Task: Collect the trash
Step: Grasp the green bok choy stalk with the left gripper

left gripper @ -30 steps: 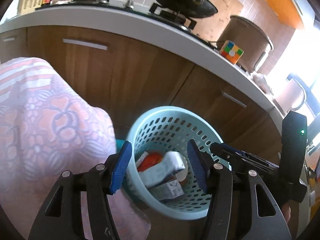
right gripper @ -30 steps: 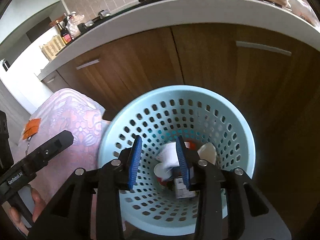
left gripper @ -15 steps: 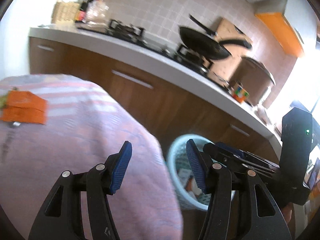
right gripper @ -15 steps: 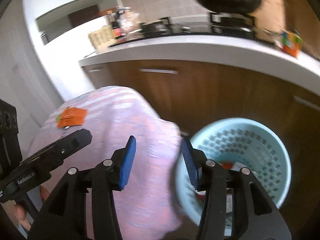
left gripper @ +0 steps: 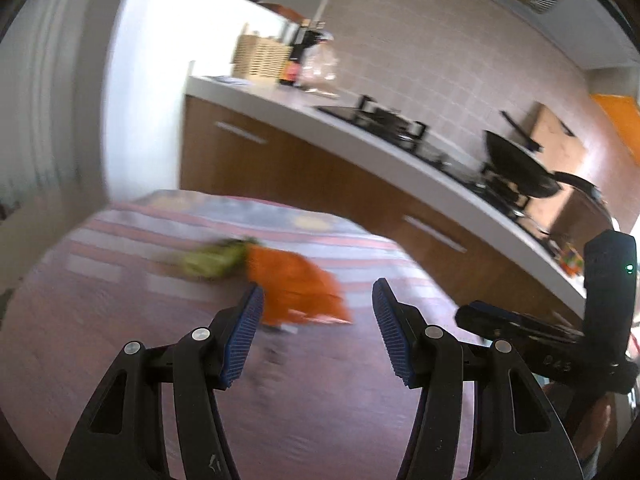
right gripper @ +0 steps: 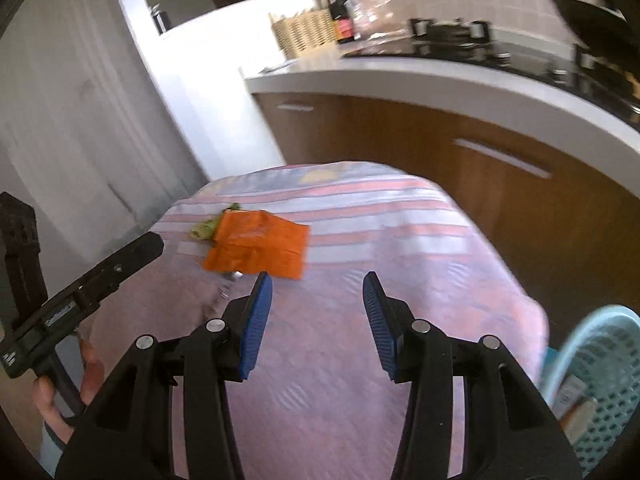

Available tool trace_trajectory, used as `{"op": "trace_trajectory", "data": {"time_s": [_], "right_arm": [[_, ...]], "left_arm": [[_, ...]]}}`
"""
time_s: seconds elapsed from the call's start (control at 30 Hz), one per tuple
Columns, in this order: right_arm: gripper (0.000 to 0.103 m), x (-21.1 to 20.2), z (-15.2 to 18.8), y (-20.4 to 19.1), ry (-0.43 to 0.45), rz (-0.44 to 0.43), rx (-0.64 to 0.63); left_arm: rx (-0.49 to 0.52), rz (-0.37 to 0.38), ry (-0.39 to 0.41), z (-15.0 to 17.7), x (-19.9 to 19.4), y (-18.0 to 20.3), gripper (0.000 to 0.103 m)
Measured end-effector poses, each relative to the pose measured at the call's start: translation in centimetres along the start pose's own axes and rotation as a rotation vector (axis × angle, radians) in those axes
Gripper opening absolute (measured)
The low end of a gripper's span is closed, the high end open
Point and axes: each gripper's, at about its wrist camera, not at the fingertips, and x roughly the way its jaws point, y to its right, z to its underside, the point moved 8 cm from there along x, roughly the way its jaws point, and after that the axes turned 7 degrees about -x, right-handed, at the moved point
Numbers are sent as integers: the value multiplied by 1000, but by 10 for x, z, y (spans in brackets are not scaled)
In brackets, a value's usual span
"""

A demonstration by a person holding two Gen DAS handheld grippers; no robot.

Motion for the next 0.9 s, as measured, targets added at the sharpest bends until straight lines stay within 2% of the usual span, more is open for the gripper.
{"op": "trace_trajectory", "data": {"time_s": [0.13, 0.33, 0.43, 0.63, 0.73, 0.9], "right_arm": [[44, 37, -13, -19, -13, -4, -19], [44, 83, -20, -28, -22, -6, -24], [44, 93, -19, -27, -17, -14, -29], [44, 101, -16, -29, -10, -26, -44], [48, 104, -14, -25, -5, -41, -25], [48, 107, -10, -13, -4, -70, 34]], "left_arm": [[4, -43, -52, -14, 30, -42, 54], [41, -87, -164, -13, 77, -74, 54], [79, -126, -203, -10, 93, -79, 54], [168, -178, -216, -18, 113, -76, 60], [217, -191, -225, -20, 120, -73, 62], [212, -189, -235, -16, 113, -72, 60]]}}
